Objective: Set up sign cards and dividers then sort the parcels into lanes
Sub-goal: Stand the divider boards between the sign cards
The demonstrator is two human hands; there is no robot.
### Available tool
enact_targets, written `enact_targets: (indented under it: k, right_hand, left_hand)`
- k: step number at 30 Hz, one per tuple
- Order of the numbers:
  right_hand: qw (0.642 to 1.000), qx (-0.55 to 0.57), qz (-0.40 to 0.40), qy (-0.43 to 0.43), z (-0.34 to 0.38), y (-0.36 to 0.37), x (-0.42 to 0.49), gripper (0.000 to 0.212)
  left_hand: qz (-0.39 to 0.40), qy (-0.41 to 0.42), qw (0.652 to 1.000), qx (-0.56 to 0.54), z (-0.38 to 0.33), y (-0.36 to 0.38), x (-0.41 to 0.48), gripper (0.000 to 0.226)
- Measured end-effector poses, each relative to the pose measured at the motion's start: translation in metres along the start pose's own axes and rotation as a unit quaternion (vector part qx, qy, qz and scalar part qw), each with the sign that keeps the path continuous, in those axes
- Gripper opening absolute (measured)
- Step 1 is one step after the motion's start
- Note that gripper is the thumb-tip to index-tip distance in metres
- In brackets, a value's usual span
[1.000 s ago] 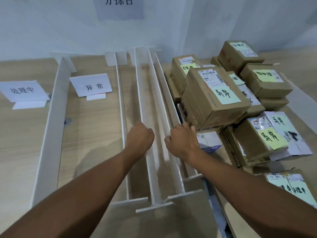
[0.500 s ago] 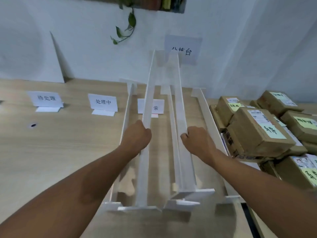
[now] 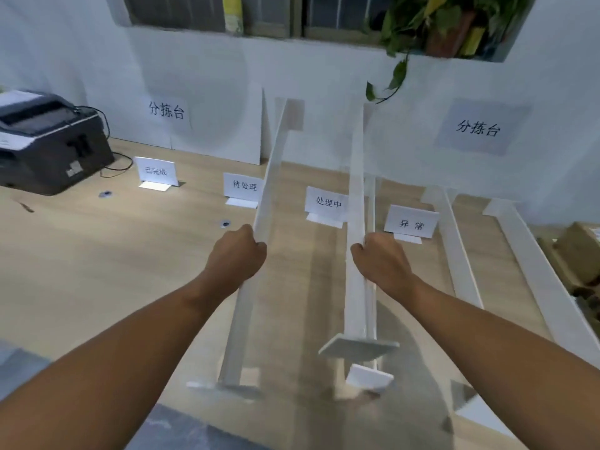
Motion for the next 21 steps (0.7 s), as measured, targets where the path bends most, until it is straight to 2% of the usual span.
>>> enact_targets:
  k: [7, 15, 21]
  right_hand:
    - [0.999, 0.029, 0.024, -0.039, 0.097, 0.064, 0.035, 0.037]
    - [0.998, -0.01, 0.061, 0.008, 0.159, 0.172, 0.098, 0.029]
    - [0.995, -0.046, 0.083, 0.039, 0.193, 0.222, 0.123, 0.027]
  left_hand:
    - [-0.027, -0.043, 0.998, 0.02, 0.121, -0.041, 0.037, 0.011]
    - [-0.025, -0.07, 0.995, 0.059, 0.247, -0.038, 0.125, 0.014]
    - [0.017, -0.07, 0.995, 0.073, 0.31, -0.039, 0.183, 0.015]
Point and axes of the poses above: each hand's wrist, its own x-axis towards the middle knuckle, its own y-axis out of the palm, z = x × y, the point moved 3 cm from there along x, towards the middle knuckle, and after that the axes turned 1 degree about -y, right-handed, at the moved point
